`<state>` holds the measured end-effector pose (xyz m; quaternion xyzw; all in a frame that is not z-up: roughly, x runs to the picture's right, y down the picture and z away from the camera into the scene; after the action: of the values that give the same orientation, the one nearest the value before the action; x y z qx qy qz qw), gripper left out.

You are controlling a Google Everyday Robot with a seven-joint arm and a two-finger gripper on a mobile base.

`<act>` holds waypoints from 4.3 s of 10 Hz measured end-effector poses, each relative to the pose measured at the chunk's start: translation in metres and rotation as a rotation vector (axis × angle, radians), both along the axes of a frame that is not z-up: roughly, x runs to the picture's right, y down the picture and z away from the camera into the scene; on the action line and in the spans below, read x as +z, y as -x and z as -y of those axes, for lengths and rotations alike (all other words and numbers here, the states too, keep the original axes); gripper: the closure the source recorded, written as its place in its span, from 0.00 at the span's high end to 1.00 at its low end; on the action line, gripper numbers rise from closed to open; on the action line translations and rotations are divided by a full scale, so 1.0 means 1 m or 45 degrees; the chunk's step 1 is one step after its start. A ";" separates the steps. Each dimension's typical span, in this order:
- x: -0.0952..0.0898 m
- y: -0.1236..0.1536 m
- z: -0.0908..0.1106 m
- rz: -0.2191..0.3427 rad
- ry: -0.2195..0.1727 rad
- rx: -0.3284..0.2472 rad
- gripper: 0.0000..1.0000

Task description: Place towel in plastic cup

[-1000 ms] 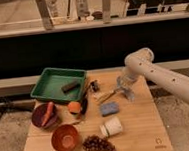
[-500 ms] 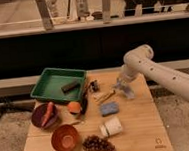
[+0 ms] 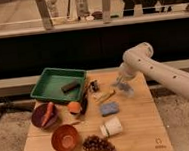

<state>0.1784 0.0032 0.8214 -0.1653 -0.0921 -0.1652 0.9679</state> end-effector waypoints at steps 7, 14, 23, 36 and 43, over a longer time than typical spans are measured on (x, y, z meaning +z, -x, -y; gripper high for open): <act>-0.023 -0.010 0.029 0.013 -0.062 0.030 0.04; -0.046 -0.007 0.056 -0.007 -0.140 0.002 0.04; -0.041 -0.006 0.073 -0.028 -0.164 0.006 0.04; 0.046 -0.045 0.042 -0.148 -0.002 0.022 0.80; 0.057 -0.016 0.008 -0.126 0.074 -0.103 0.80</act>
<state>0.1943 -0.0046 0.8787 -0.2051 -0.0422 -0.1930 0.9586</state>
